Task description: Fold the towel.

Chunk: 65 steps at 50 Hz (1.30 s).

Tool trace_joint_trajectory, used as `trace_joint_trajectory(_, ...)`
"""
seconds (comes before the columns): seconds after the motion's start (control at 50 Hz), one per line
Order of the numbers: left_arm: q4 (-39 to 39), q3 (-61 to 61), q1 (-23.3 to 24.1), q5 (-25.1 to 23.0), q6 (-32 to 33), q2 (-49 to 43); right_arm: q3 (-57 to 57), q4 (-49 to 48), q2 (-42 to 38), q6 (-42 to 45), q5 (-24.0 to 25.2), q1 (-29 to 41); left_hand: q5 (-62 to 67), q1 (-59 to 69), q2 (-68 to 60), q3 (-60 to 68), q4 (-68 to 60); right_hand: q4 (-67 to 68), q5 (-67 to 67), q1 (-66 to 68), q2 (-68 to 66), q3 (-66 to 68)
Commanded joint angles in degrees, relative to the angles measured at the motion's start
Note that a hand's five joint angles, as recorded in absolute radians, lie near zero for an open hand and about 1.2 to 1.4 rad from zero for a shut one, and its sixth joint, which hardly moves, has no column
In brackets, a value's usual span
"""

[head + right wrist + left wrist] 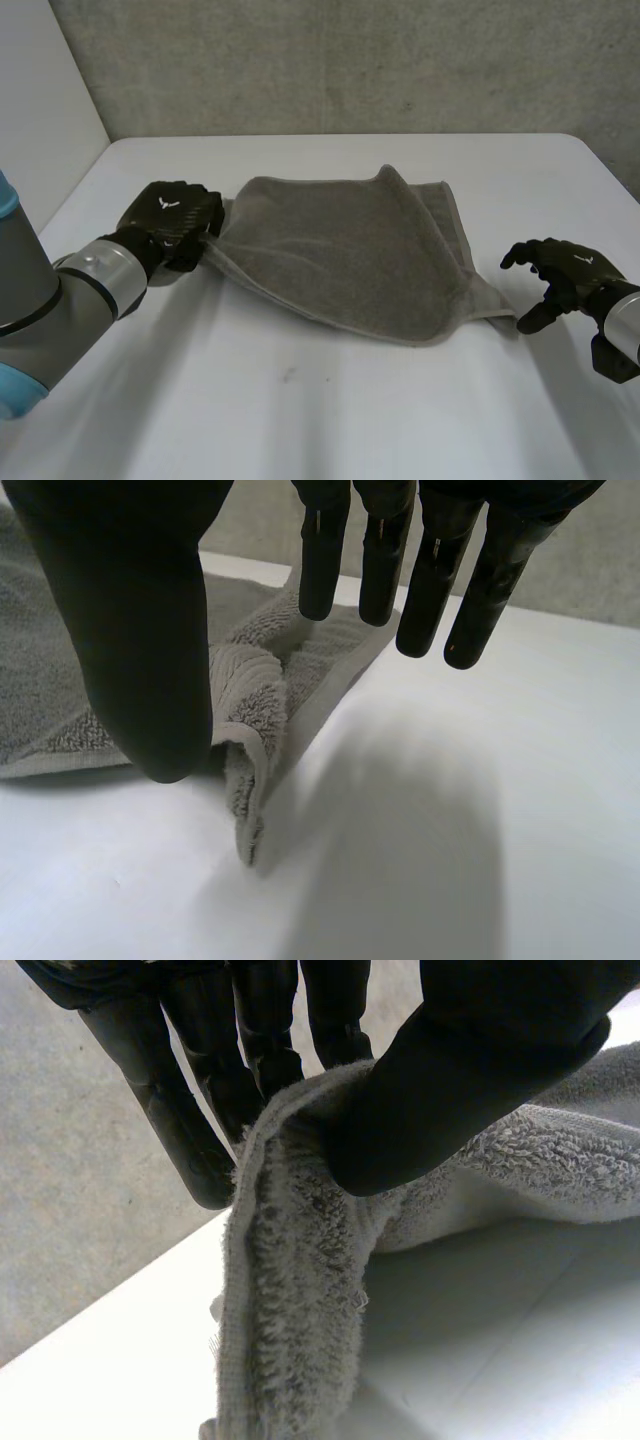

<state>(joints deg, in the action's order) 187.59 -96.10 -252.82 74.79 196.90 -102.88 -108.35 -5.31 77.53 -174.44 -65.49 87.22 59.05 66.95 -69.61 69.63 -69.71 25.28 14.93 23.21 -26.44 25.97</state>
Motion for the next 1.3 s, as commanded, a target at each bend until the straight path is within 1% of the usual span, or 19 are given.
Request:
trace_joint_trajectory(0.02,-0.2,0.3,0.2,0.0,0.0,0.8,1.2,-2.1,-6.7,-4.8,0.5,0.4,11.0,13.1,-10.4,10.4,-10.3,2.5,2.8,4.5,-1.3,1.8)
trace_joint_trajectory(0.24,-0.2,0.3,-0.2,0.0,0.0,0.9,6.5,-3.4,-14.9,-9.5,-0.2,1.2,11.0,13.1,-10.4,10.4,-10.3,4.1,4.5,6.2,-3.0,3.5)
trace_joint_trajectory(0.28,-0.2,0.3,-0.4,0.1,-0.1,0.9,8.0,-5.1,-15.8,-9.6,-1.4,3.0,11.0,13.1,-10.4,10.4,-10.3,22.7,23.0,24.8,-21.5,22.0)
trace_joint_trajectory(0.3,-0.2,0.3,-0.4,0.1,-0.1,0.9,8.0,-5.1,-15.8,-9.6,-1.4,3.0,11.0,13.1,-10.4,10.4,-10.3,22.8,23.2,24.9,-21.7,22.1)
trace_joint_trajectory(0.34,-0.3,0.3,-0.4,0.1,0.0,1.0,8.5,-7.4,-15.4,-10.4,-3.1,3.5,11.0,13.1,-10.4,10.4,-10.3,54.6,54.9,56.7,-53.4,53.9)
trace_joint_trajectory(0.36,-0.3,0.3,-0.4,0.1,0.0,1.0,8.5,-7.4,-15.4,-10.4,-3.1,3.5,11.0,13.1,-10.4,10.4,-10.3,54.7,55.1,56.8,-53.6,54.0)
trace_joint_trajectory(0.42,-0.4,0.6,-0.5,0.1,0.1,1.4,9.4,-9.0,-13.3,-11.4,-3.1,3.6,11.0,13.1,-10.4,10.4,-10.3,54.7,55.1,56.8,-53.6,54.0)
trace_joint_trajectory(0.54,-4.1,4.8,-1.4,0.5,0.1,7.3,16.2,-7.1,-0.7,-11.0,-1.1,4.0,11.0,13.1,-10.4,10.4,-10.3,54.7,55.1,56.8,-53.6,54.0)
trace_joint_trajectory(0.64,-13.3,15.4,-4.9,0.4,0.6,13.8,27.4,4.1,8.9,-8.6,4.3,3.5,11.0,13.1,-10.4,10.4,-10.3,54.7,55.1,56.8,-53.6,54.0)
trace_joint_trajectory(0.68,-16.3,18.5,-6.2,0.2,1.1,14.6,36.2,13.1,11.2,-2.5,8.1,2.0,11.0,13.1,-10.4,10.4,-10.3,54.7,55.1,56.8,-53.6,54.0)
trace_joint_trajectory(0.74,-22.8,24.1,-8.4,-0.1,3.6,14.8,40.2,17.9,11.3,2.0,9.0,0.9,11.0,13.1,-10.4,10.4,-10.3,54.7,55.1,56.8,-53.6,54.0)
trace_joint_trajectory(0.78,-28.8,28.2,-9.5,-0.2,7.4,14.0,47.8,29.4,10.5,13.8,8.9,-0.3,11.0,13.1,-10.4,10.4,-10.3,54.7,55.1,56.8,-53.6,54.0)
trace_joint_trajectory(0.8,-28.9,28.2,-9.5,-0.2,7.4,14.0,47.8,29.5,10.5,13.9,8.9,-0.3,11.0,13.1,-10.4,10.4,-10.3,54.7,55.1,56.8,-53.6,54.0)
trace_joint_trajectory(0.84,-34.0,30.2,-9.4,-0.2,12.6,11.5,52.3,38.1,7.0,23.5,7.1,0.0,11.0,13.1,-10.4,10.4,-10.3,54.7,55.1,56.8,-53.6,54.0)
trace_joint_trajectory(0.86,-34.0,30.2,-9.4,-0.2,12.6,11.5,52.4,38.1,6.9,23.5,7.1,0.0,11.0,13.1,-10.4,10.4,-10.3,54.7,55.1,56.8,-53.6,54.0)
trace_joint_trajectory(0.9,-39.0,29.4,-9.3,0.0,17.7,7.3,53.8,44.2,2.4,31.5,3.1,1.2,11.0,13.1,-10.4,10.4,-10.3,54.7,55.1,56.8,-53.6,54.0)
trace_joint_trajectory(1.0,-44.6,25.4,-8.5,-0.1,22.0,0.4,51.8,48.3,-2.4,40.3,-3.0,6.8,11.0,13.1,-10.4,10.4,-10.3,54.7,55.1,56.8,-53.6,54.0)
trace_joint_trajectory(1.14,-44.2,24.3,-7.1,-0.1,23.9,-9.1,49.9,47.9,-10.5,42.8,-8.2,12.4,11.0,13.1,-10.4,10.4,-10.3,54.7,55.1,56.8,-53.6,54.0)
trace_joint_trajectory(1.3,-36.6,37.3,-5.6,0.4,24.2,-15.5,60.4,37.1,-18.8,40.5,-12.8,18.5,11.0,13.1,-10.4,10.4,-10.3,54.7,55.1,56.8,-53.6,54.0)
